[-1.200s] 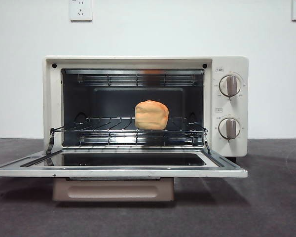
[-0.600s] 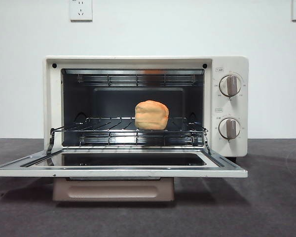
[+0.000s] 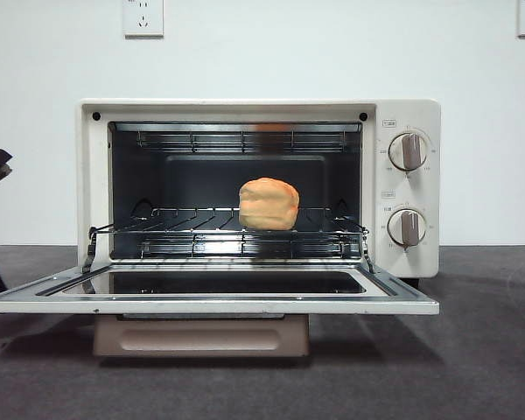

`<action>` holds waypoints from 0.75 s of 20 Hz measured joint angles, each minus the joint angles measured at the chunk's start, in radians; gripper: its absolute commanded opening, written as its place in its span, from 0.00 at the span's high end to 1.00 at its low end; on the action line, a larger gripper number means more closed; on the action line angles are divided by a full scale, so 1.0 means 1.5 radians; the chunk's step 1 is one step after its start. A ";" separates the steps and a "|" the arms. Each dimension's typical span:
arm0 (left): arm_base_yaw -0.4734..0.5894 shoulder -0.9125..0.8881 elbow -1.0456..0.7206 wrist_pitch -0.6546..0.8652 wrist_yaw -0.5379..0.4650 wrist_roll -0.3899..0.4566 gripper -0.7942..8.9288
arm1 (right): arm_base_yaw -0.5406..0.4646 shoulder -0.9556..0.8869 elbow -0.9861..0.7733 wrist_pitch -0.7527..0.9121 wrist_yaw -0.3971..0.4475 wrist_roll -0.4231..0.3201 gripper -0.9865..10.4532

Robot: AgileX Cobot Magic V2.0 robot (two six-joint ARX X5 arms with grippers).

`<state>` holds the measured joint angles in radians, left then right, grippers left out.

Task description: The left arm flap open the oven, the right arm pick bread and place it into oven, the left arm flap close the oven

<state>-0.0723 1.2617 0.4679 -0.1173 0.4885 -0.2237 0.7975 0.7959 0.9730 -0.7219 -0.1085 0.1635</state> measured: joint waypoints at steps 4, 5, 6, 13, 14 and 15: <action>0.000 0.038 0.000 0.024 0.032 0.000 0.91 | 0.000 0.000 0.000 0.000 0.000 0.000 0.52; 0.000 0.047 0.000 0.024 0.040 0.000 0.91 | 0.000 0.000 0.000 0.000 0.000 0.000 0.52; 0.000 0.054 0.000 0.025 0.047 0.001 0.91 | 0.000 0.000 0.000 0.000 0.000 0.000 0.52; 0.003 0.058 0.000 0.028 0.113 0.003 0.91 | 0.000 0.000 0.000 0.000 0.000 0.000 0.52; 0.003 0.058 0.000 0.027 0.116 0.003 0.91 | 0.000 0.000 0.000 0.000 0.000 0.000 0.52; 0.004 0.058 0.000 0.027 0.119 0.003 0.91 | 0.000 0.000 0.000 0.000 0.000 0.000 0.52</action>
<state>-0.0662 1.3495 0.4679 -0.0765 0.6666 -0.2199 0.7975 0.7959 0.9730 -0.7219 -0.1081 0.1635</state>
